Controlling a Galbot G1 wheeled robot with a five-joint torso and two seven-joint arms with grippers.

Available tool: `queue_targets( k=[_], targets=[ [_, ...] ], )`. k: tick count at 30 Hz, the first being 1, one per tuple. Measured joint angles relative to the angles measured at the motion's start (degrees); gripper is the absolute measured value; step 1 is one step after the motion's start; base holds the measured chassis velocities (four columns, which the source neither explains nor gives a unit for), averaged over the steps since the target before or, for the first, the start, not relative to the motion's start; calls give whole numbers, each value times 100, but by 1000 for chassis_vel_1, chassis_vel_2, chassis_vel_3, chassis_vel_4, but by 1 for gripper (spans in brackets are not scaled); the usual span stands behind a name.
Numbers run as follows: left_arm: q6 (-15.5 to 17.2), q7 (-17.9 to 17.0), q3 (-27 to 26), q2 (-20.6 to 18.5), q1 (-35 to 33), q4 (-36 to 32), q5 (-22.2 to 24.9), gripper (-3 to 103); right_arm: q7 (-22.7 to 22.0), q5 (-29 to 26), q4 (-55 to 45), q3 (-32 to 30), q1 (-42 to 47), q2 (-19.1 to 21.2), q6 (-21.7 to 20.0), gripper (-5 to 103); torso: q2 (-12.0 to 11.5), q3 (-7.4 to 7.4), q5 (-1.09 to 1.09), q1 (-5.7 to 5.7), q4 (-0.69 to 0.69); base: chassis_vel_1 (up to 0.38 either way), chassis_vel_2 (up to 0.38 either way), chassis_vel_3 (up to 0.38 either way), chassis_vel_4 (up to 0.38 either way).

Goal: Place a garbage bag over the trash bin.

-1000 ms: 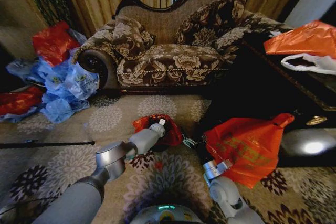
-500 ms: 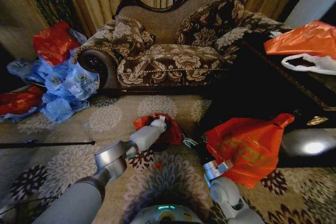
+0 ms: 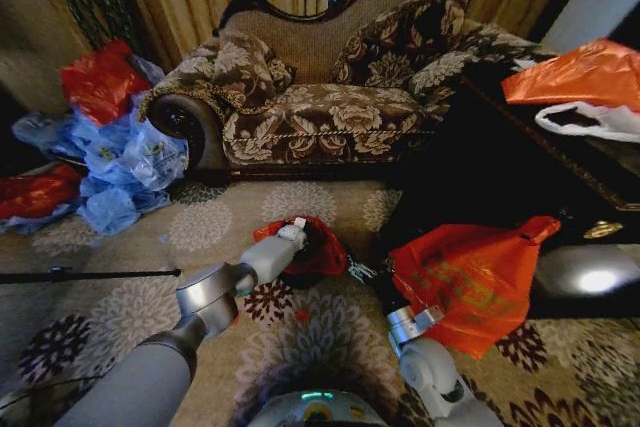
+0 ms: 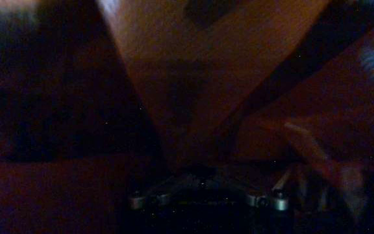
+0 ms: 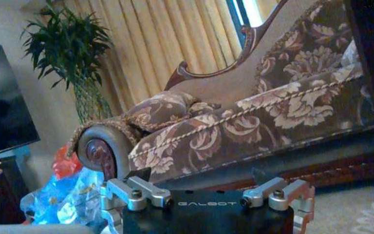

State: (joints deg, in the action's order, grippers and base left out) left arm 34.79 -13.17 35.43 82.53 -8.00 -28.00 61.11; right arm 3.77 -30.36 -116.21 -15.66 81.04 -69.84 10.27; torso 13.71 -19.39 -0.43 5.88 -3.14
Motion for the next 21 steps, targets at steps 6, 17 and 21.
queue_targets(
  k=[6, 17, 21],
  targets=[
    [205, -73, -289, -89, -178, -226, 291, 0, -28, 9, 30, -8, 12, 1, 35, 100, 0, 0, 2, 0, 3, 0, 0, 0, 0],
    [460, -611, -387, -329, -185, -1268, 850, 14, -184, 8, -90, -140, -57, 122, -2, 100, 0, 0, 2, 0, 1, 0, 0, 0, 0],
    [630, -1008, -235, -930, -273, -2339, 1402, 35, -190, 10, -125, -253, -5, 108, -3, 100, -1, 0, 1, 0, 2, 0, 0, 0, 0]
  ],
)
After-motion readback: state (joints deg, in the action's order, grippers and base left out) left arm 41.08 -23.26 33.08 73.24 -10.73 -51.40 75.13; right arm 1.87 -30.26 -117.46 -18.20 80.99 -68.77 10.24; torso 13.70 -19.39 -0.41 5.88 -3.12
